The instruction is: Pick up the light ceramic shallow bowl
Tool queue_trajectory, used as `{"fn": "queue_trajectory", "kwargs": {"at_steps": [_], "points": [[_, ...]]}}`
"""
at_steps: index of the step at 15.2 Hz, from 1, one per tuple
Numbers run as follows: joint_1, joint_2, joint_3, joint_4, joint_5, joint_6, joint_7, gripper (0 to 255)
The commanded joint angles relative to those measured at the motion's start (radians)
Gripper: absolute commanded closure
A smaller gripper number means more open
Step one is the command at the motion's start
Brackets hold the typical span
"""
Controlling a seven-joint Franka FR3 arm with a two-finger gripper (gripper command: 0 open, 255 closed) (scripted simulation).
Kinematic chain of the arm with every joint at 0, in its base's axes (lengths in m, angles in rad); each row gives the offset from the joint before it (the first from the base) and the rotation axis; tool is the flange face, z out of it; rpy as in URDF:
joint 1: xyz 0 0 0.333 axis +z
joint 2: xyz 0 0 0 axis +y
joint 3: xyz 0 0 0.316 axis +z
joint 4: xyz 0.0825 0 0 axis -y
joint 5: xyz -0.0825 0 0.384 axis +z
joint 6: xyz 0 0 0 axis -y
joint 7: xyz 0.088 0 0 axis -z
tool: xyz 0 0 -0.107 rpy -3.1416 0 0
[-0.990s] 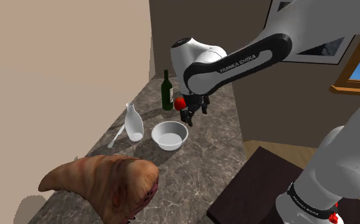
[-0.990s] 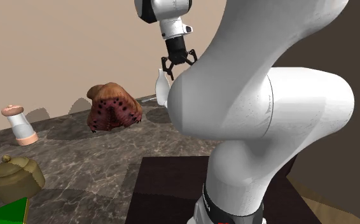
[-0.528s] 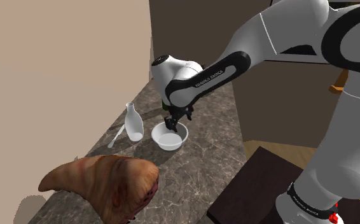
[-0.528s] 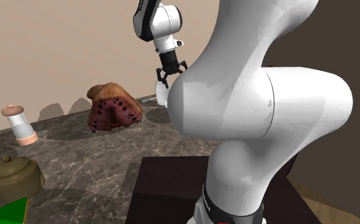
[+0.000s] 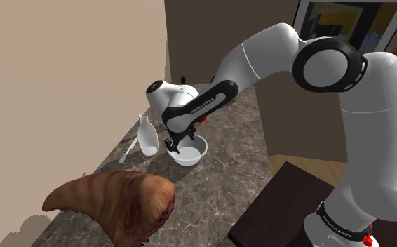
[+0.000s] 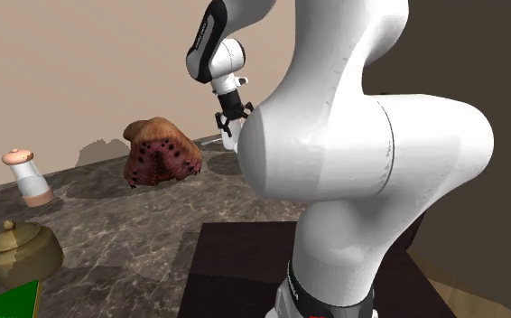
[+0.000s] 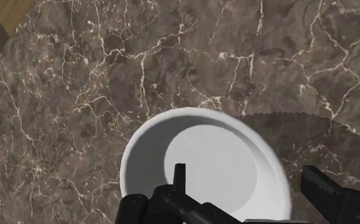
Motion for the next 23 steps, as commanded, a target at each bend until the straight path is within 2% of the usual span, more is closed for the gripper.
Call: {"fn": "queue_trajectory", "kwargs": {"at_steps": [1, 7, 17, 18, 23], "points": [[0.024, 0.089, -0.013, 0.095, -0.025, -0.015, 0.014, 0], [0.104, 0.366, -0.055, 0.439, -0.068, -0.088, 0.018, 0], [0.114, 0.447, -0.069, 0.471, -0.083, -0.042, 0.035, 0], [0.114, 0.447, -0.069, 0.470, -0.083, -0.042, 0.035, 255], [0.113, 0.447, -0.069, 0.470, -0.083, -0.042, 0.035, 255]]}}
